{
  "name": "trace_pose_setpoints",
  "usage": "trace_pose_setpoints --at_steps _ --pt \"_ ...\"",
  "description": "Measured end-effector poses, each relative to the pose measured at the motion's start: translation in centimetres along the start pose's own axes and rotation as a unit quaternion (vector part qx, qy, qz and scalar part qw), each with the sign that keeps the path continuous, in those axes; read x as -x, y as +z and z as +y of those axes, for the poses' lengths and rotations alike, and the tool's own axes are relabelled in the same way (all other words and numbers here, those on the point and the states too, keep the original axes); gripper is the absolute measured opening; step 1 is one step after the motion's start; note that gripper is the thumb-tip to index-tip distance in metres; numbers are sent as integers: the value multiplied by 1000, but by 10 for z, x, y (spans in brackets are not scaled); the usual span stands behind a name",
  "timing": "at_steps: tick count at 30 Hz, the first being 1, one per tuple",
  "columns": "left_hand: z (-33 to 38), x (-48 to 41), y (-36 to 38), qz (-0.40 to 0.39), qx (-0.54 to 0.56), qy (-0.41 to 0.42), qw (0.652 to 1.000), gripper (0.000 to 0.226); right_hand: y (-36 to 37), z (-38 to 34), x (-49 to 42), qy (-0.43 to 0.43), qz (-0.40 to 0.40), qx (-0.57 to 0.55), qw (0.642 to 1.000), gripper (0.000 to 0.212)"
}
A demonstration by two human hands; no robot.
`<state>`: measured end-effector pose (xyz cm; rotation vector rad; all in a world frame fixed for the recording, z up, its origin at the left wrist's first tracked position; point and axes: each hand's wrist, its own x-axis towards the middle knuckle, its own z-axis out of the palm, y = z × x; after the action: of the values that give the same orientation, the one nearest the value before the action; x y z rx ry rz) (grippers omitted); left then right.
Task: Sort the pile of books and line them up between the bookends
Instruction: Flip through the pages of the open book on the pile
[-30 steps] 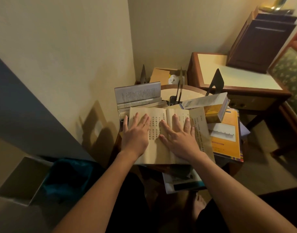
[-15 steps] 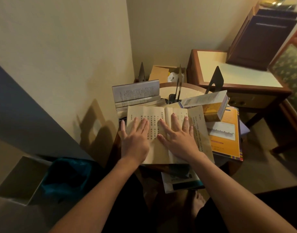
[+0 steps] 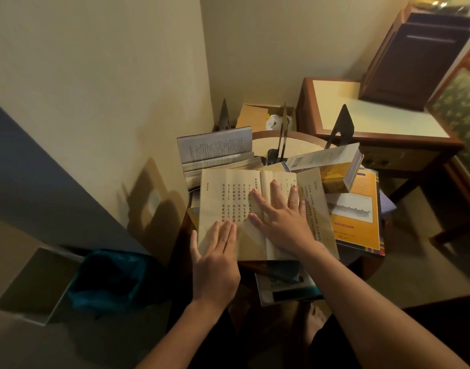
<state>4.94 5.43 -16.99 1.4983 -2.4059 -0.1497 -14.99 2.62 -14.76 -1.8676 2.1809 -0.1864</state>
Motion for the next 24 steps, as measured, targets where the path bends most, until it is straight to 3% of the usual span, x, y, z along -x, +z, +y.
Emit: trace_pose_setpoints --at_steps 11,17,24 --pt "-26 -96 0 -46 -35 -22 998 53 -1 0 -1 3 -10 -4 1000 68" --pt "-17 -53 4 -47 -17 -79 996 59 0 0 1 6 -7 0 1000 68" --pt "-13 -38 -14 -35 87 -150 984 71 -1 -1 2 -1 -11 -4 1000 70"
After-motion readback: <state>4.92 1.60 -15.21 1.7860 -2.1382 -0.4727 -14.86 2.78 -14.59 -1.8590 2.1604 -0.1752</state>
